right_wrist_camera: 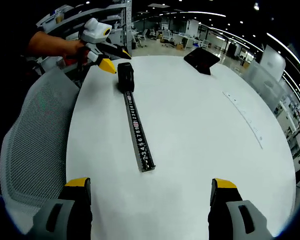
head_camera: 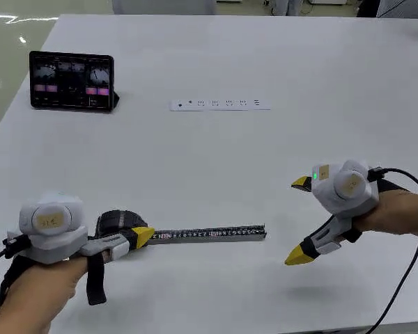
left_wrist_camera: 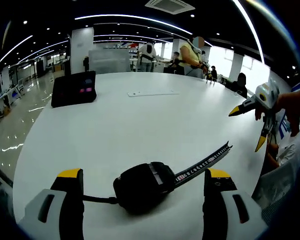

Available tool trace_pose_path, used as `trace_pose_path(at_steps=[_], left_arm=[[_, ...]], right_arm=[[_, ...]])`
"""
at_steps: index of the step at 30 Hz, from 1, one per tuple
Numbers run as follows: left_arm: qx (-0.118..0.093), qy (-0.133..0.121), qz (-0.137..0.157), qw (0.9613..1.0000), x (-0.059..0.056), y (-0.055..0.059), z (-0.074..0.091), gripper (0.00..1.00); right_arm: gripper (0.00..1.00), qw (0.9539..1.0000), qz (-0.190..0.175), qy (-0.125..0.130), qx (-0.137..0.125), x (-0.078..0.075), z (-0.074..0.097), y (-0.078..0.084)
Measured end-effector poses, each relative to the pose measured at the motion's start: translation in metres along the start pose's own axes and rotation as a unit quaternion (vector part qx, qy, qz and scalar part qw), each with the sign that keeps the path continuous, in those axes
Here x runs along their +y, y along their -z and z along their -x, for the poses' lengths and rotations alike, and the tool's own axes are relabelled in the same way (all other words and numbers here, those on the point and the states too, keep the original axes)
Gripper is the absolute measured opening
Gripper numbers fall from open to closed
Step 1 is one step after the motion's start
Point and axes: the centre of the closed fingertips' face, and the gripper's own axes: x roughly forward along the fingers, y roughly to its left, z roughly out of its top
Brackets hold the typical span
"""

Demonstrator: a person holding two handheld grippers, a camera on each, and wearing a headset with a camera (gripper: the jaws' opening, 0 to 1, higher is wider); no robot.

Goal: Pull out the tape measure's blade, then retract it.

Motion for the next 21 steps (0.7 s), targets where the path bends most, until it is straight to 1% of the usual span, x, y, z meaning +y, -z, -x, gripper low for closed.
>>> trace_pose_path(at_steps=[2,6,9,11,12,14,17,18,21], left_arm=[[0.0,0.0,-0.008,1.0,-0.003,0.0,-0.002,0.99],[-0.005,-0.008,-0.013,0.9999,-0.004,-0.001,-0.003,0.99],[-0.018,-0.023,0.003,0.9996,0.0,-0.004,-0.004,0.99],[-0.021,-0.029,0.009,0.9993,0.001,-0.005,-0.004,0.99],[-0.028,-0.035,0.01,0.9989,0.003,-0.007,-0.004,0.99],[-0.039,-0.036,0.014,0.9985,0.002,-0.009,-0.006,0.99],[-0.036,-0.038,0.024,0.9983,0.004,-0.005,-0.009,0.99],[-0.04,-0.046,0.023,0.9979,0.006,-0.004,-0.01,0.99],[-0.045,-0.049,0.028,0.9974,0.007,-0.004,-0.011,0.99]], right_arm=[[0.99,1.0,0.004,-0.004,0.005,-0.001,-0.004,-0.002],[0.99,0.9997,0.017,-0.013,0.011,-0.001,-0.01,-0.007],[0.99,0.9991,0.031,-0.021,0.022,-0.003,-0.018,-0.007],[0.99,0.9985,0.04,-0.025,0.028,-0.004,-0.021,-0.009],[0.99,0.9981,0.045,-0.027,0.031,-0.004,-0.024,-0.011],[0.98,0.9977,0.045,-0.033,0.038,-0.004,-0.028,-0.011],[0.96,0.9971,0.05,-0.037,0.045,-0.005,-0.034,-0.01],[0.96,0.9968,0.05,-0.039,0.048,-0.004,-0.037,-0.011],[0.94,0.9959,0.059,-0.043,0.053,-0.004,-0.04,-0.011]])
